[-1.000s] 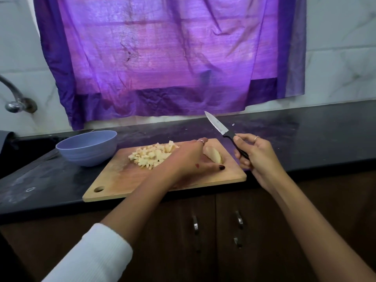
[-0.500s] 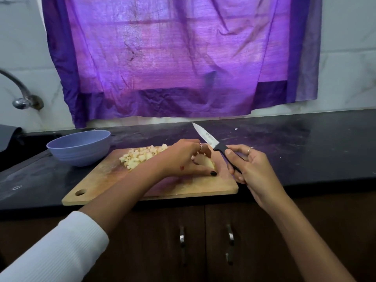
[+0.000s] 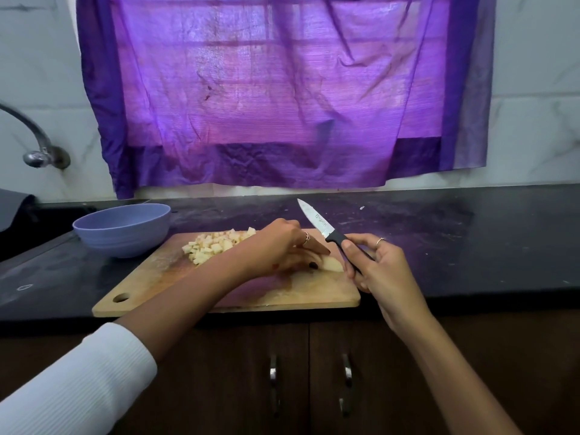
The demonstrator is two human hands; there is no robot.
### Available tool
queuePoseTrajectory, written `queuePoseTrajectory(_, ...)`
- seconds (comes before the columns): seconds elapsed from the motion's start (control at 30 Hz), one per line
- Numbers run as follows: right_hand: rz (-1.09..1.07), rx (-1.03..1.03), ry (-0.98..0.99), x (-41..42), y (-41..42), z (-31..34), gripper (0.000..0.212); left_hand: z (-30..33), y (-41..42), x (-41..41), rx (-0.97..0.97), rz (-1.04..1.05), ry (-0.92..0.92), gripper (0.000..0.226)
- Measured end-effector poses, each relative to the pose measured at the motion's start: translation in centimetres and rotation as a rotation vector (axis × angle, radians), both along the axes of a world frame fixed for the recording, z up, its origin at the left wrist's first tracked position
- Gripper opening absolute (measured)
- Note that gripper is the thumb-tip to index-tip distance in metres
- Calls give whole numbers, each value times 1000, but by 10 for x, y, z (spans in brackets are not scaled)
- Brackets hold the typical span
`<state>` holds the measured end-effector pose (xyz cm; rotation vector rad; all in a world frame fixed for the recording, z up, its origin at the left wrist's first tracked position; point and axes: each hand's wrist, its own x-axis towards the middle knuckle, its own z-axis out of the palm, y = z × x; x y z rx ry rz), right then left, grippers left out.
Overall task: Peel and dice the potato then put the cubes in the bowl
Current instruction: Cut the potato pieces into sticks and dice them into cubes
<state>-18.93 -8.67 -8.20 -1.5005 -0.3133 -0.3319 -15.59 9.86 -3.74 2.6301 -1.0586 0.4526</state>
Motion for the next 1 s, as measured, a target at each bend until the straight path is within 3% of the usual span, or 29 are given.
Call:
queuePoseTrajectory(0.17,-32,-17,17,-3,1,2,11,4,7,-6,-64,-17,-50,21)
queuePoseTrajectory(0.33,-41,17,43,-8,0,5,9,8,39,-41,-248,-92,-296,21)
queuePoseTrajectory(0.5,18,-92,60,-10,7,8,6,-25,106,-77,-130,54,-386,24)
queuePoseTrajectory(0.63,-61,-92,44,-10,11,8,9,-40,133,-79,-102,108,-287,33)
queuePoseTrajectory(0.73,-259,-352,-49,-15,14,10,6,-41,140,-85,-172,139,-174,44)
queuePoseTrajectory(0.83,-400,-695,-246,-31,26,19,18,-48,145,-97,-310,321,-197,52)
queuePoseTrajectory(1.0,-148,-817,-230,-51,74,47,7,-56,139,-109,-454,528,-226,51)
